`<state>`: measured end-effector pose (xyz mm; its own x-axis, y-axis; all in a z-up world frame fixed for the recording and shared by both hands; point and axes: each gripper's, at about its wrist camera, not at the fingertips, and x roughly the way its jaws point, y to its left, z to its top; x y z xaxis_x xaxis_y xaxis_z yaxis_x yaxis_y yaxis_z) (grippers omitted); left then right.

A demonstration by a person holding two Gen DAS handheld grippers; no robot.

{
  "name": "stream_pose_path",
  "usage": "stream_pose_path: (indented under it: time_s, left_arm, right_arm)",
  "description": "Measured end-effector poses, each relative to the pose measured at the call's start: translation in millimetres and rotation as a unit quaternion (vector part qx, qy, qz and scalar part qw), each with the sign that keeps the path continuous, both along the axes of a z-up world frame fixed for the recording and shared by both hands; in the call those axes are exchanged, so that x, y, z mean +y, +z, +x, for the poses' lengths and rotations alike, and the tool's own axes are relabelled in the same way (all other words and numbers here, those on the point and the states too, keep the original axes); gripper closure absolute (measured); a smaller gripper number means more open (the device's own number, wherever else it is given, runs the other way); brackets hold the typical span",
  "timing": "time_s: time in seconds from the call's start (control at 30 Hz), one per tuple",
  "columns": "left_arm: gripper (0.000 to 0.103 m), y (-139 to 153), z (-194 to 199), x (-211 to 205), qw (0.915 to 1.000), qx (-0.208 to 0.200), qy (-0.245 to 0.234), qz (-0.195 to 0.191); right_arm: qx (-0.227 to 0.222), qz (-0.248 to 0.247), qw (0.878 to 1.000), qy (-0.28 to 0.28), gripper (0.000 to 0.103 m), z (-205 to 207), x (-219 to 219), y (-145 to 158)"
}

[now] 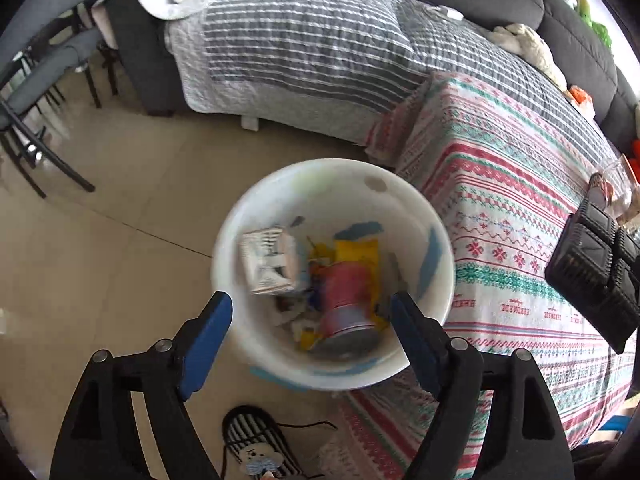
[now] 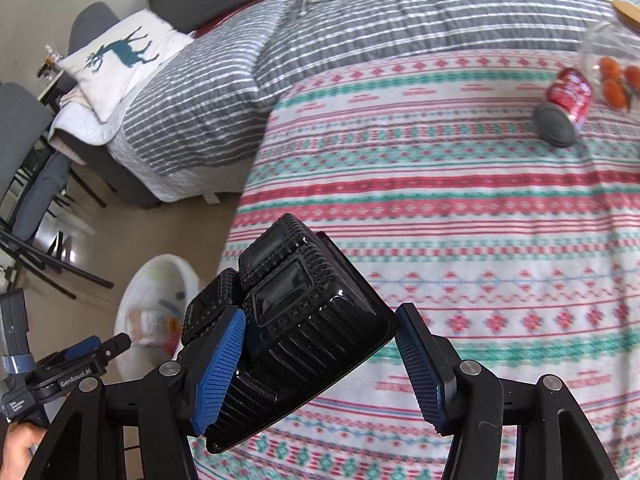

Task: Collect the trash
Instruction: 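Move the black tray over the bin and open the right tool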

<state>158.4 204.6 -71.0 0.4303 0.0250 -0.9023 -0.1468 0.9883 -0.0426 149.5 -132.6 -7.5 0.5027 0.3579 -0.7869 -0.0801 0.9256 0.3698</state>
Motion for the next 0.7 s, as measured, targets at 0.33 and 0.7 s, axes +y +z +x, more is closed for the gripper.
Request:
stream_pose_path:
  time_s: [0.33,0.7]
  left_arm:
    - [0.008,0.7,-42.7,40.2,0.9995,0.017,0.018,0.019]
    - [0.006,2.8,-61.2,58.1,0.9997,0.012,0.022,0.006]
  right_arm:
    - [-0.023,-0.006,0.998,0.058,0.037,14.6,90.4,-6.1]
    - [-0.030,-0.017,0.996,0.087,0.035,29.1,153.4,-35.5]
